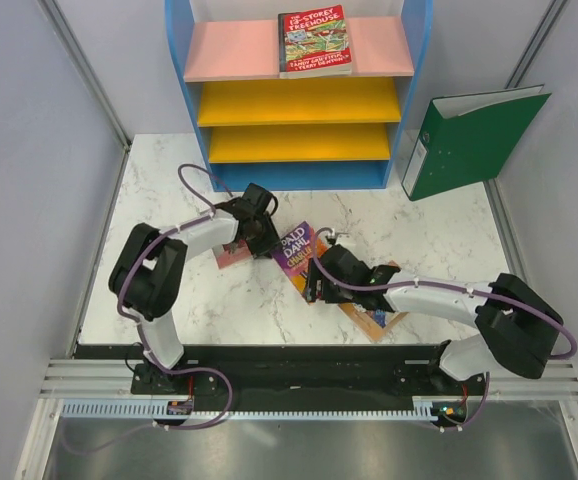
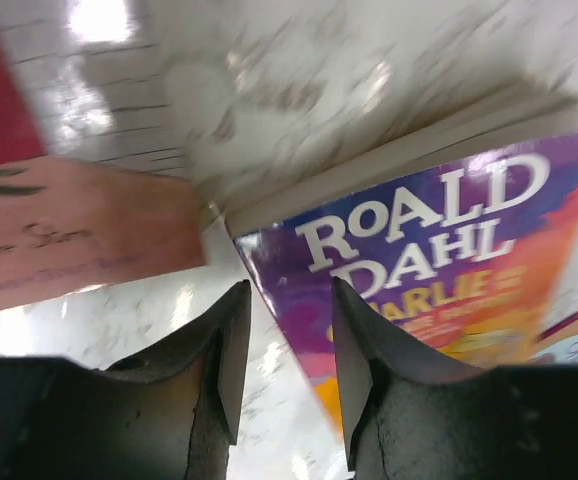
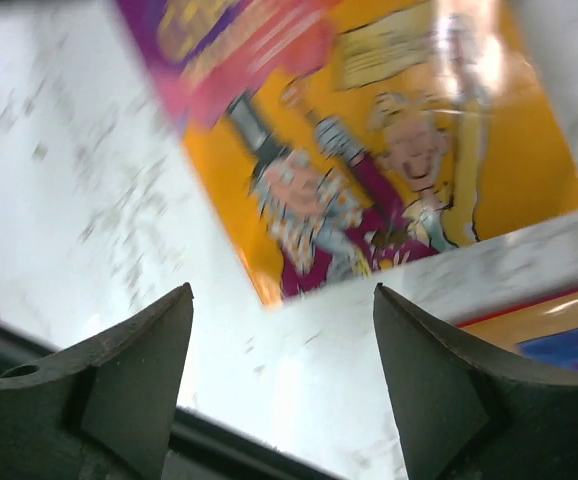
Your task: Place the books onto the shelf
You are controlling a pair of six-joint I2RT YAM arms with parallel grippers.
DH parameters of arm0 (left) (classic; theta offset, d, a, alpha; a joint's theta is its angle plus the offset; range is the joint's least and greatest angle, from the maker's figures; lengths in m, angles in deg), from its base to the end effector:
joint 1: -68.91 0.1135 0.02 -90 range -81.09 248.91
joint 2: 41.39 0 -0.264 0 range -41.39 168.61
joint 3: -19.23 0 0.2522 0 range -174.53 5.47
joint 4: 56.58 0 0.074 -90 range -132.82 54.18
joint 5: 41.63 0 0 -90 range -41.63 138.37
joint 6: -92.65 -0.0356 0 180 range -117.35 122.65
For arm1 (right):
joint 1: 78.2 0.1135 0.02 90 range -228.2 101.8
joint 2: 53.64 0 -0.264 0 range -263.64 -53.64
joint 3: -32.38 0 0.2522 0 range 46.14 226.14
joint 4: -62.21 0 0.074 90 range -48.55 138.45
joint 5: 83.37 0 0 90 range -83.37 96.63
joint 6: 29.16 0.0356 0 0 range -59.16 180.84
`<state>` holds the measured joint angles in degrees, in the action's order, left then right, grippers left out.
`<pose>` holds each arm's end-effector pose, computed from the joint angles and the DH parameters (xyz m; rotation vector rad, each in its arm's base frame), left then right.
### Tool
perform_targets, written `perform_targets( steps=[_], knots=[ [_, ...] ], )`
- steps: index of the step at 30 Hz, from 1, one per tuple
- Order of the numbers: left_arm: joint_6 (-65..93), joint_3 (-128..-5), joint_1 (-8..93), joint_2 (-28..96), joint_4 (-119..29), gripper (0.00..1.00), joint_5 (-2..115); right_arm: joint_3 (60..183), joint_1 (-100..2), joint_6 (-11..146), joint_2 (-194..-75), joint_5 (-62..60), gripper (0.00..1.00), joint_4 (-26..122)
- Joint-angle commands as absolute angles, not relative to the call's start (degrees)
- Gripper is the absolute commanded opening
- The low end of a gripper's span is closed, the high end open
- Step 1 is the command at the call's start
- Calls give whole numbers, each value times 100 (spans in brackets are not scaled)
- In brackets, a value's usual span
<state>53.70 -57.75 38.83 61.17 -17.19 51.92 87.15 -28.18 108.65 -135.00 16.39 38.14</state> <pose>0.3028 -0.1779 0.1630 -0.4926 2.7680 -0.4720 0.1813 0.2069 0.1773 0.0282 2.5157 0.5364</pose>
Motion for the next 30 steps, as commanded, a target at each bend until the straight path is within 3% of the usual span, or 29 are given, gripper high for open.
perform_targets(
  steps=[1,5,15,23,30],
  knots=[
    [4696,-6816,3929,6433,-1848,45,4978,9104,-2310,11067,-13572,1146,80,3931],
    [4528,-7372,3929,6391,-1698,44,5153,9281,-2230,10891,-13670,1225,80,3852],
    [4966,-5554,3859,4589,-1952,45,5381,9219,-2632,10285,-12518,2983,86,3280],
    [5801,-3920,3253,4334,-3259,45,5760,9378,-3802,9477,-13300,1913,88,3604],
    [6259,-3803,2805,4922,-3798,45,5769,9378,-4163,9441,-13914,795,90,4317]
  ],
)
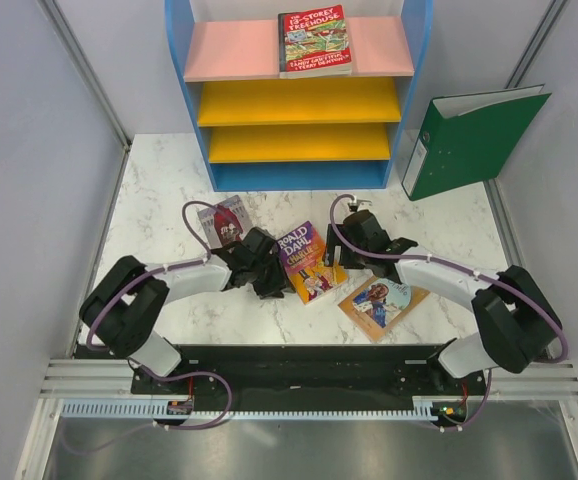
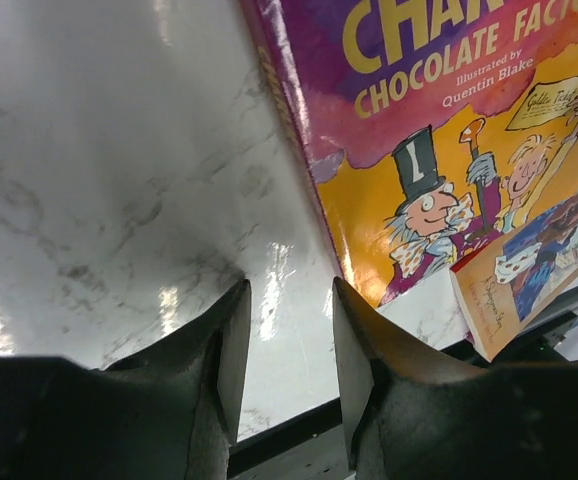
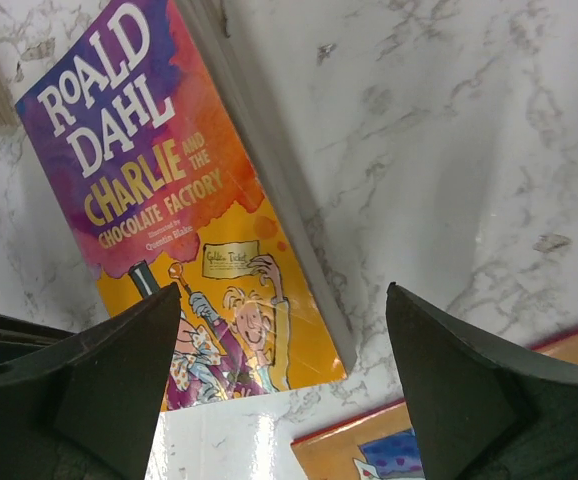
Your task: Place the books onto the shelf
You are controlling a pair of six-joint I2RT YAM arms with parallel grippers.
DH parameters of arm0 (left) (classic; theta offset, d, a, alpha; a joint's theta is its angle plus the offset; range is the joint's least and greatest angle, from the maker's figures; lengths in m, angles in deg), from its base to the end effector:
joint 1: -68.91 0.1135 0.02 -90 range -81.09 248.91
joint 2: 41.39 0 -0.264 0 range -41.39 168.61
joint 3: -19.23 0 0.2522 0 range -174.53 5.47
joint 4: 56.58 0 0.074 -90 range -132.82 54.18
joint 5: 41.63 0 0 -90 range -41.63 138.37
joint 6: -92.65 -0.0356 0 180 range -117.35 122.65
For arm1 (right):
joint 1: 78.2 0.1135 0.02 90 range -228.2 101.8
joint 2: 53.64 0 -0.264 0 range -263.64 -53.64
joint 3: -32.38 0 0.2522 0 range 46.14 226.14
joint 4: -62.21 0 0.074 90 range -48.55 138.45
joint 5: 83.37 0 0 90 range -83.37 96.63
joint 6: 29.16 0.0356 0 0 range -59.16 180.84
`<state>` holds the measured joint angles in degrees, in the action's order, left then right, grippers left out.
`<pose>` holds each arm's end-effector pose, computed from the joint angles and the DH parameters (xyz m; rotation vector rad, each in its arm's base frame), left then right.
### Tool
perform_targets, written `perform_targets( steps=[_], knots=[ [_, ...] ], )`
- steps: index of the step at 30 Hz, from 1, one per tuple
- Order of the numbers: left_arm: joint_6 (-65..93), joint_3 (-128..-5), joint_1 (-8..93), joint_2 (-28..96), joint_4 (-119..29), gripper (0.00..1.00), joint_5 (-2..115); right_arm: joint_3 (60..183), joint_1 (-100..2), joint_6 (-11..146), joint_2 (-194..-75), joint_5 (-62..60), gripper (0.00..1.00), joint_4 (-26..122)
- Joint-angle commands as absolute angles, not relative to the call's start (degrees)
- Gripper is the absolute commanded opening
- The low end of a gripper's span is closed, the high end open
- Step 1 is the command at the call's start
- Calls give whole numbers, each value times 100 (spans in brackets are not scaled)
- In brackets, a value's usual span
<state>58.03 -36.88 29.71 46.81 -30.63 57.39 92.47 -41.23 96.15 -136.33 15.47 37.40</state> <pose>0.2159 -0.1833 0.1508 -0.3295 2.7648 -0.7347 0.2375 0.1719 0.1981 0.0379 2.4249 0.4059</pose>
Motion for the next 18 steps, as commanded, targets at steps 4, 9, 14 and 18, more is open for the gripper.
perform_targets(
  steps=[4,9,14,18],
  knots=[
    [6347,-3961,2769,5185,-3895,45,5716,9308,-4172,9537,-14161,329,90,4686],
    [6312,-4085,2769,5309,-3843,45,5593,9018,-4172,9617,-14188,5,90,5020],
    [6356,-4146,2769,5310,-3518,45,5313,8807,-4172,9722,-13899,-269,87,5249],
    [6400,-4015,2787,5125,-3421,45,5048,8499,-4181,9792,-13486,-339,86,5433]
  ],
)
